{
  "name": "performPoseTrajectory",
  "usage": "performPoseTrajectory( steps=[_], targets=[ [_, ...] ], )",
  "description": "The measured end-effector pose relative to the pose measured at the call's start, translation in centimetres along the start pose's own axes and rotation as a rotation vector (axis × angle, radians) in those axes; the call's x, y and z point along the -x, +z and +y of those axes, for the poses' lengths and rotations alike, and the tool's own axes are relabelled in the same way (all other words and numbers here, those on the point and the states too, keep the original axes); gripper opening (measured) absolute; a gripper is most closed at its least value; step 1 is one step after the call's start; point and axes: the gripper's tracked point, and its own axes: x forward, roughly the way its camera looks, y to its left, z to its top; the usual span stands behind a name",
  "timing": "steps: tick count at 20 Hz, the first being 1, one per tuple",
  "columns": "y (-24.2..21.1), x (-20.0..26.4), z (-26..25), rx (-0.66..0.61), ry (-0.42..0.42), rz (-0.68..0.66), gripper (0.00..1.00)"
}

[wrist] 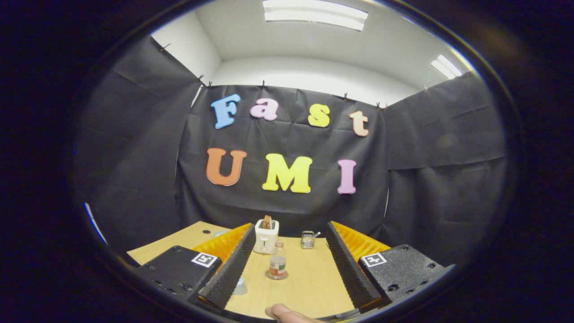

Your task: Take the bottle from table, then pour the juice into the cup, finally place the bottle on the coaster

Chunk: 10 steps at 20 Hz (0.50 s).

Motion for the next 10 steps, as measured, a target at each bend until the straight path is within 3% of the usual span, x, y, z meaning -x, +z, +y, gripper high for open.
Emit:
performPoseTrajectory(
  steps=[10],
  targets=[
    [-0.9,4.0,-1.6,-0.077,-0.014,0.025,1.00]
  ],
)
